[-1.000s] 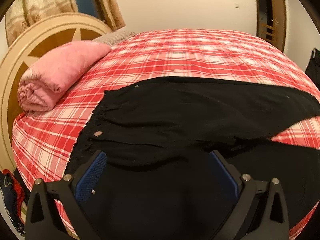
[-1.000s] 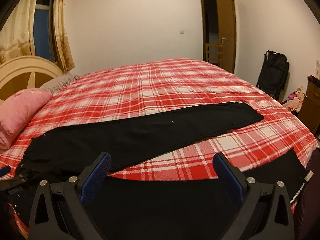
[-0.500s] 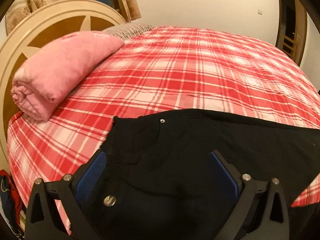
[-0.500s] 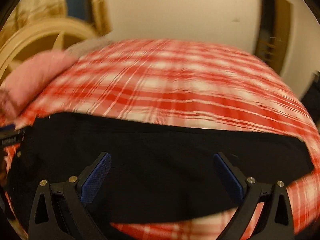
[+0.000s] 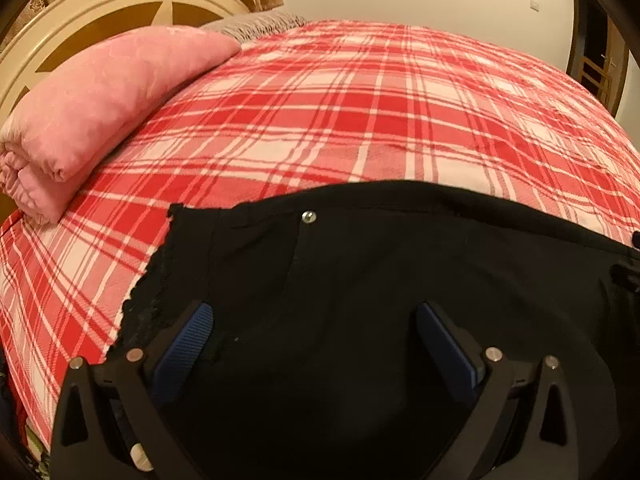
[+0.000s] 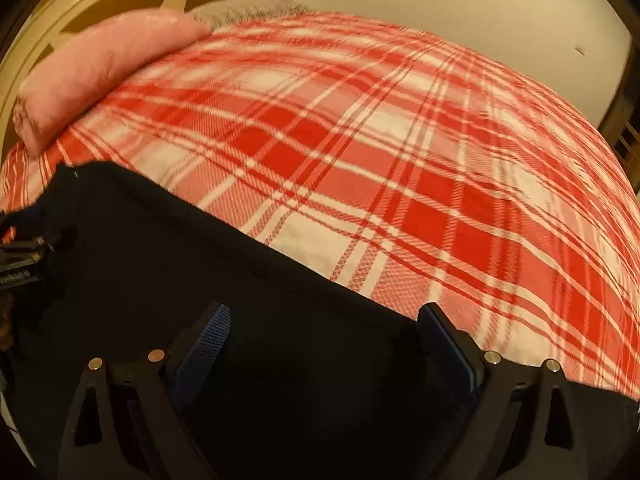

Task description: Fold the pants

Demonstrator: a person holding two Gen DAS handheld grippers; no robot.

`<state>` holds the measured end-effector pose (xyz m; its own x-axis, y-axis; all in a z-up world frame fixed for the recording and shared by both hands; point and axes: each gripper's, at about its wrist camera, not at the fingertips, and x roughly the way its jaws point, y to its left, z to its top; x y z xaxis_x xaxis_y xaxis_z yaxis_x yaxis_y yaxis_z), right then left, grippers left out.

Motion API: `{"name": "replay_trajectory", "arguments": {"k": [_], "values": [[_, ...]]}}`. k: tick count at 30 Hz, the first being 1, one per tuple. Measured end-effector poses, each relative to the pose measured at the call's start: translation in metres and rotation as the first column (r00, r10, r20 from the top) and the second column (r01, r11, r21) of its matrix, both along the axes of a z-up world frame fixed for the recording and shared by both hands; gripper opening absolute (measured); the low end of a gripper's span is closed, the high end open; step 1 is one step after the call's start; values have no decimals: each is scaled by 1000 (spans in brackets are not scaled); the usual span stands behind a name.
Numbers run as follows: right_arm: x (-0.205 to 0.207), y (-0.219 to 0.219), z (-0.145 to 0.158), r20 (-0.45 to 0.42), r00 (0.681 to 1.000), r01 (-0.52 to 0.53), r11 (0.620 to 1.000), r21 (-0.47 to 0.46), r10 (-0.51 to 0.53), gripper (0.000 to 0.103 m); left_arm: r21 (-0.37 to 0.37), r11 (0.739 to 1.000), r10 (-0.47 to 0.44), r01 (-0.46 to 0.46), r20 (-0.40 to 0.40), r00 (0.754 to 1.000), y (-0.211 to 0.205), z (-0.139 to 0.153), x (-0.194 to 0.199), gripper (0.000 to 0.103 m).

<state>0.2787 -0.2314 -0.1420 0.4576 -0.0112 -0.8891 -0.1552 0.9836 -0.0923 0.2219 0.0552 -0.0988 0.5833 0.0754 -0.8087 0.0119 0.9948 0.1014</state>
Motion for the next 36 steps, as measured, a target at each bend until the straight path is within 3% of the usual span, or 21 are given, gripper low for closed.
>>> {"name": "replay_trajectory", "arguments": {"k": [5,8,9,10,12,17,24,28,31,36], "values": [[-4,3,-6,-4,999,-50,998,22,50,77,-39,999,9,-9,1,1000,4,-3,5,103],[-7,10,-3,-10,996,-90,996,14,90,52,-42,999,7,-7,-2,1000,4,-4,8,103],[-8,13,-1,-11,995,-96,995,-2,96,32,-44,999,5,-5,-3,1000,4,-4,8,103],[-10,17,2,-17,994,-105,994,-21,105,2,-45,999,2,-2,-7,1000,4,-3,8,103],[-13,19,4,-25,994,-108,994,-33,107,2,-41,999,2,-3,-19,1000,7,2,5,103],[-37,29,19,28,990,-136,988,-78,138,2,-5,999,52,-51,60,997,29,30,-20,103],[-45,18,36,65,994,-84,996,23,82,2,-6,996,93,-93,65,994,58,40,-34,103],[-46,24,35,66,994,-92,996,3,92,2,-33,996,80,-79,50,996,55,37,-34,103],[-48,23,35,81,994,-78,997,6,77,2,-69,995,69,-67,18,997,50,32,-28,103],[-75,29,56,136,985,-110,994,15,107,2,-238,971,11,-21,-45,999,43,36,-16,103]]}}
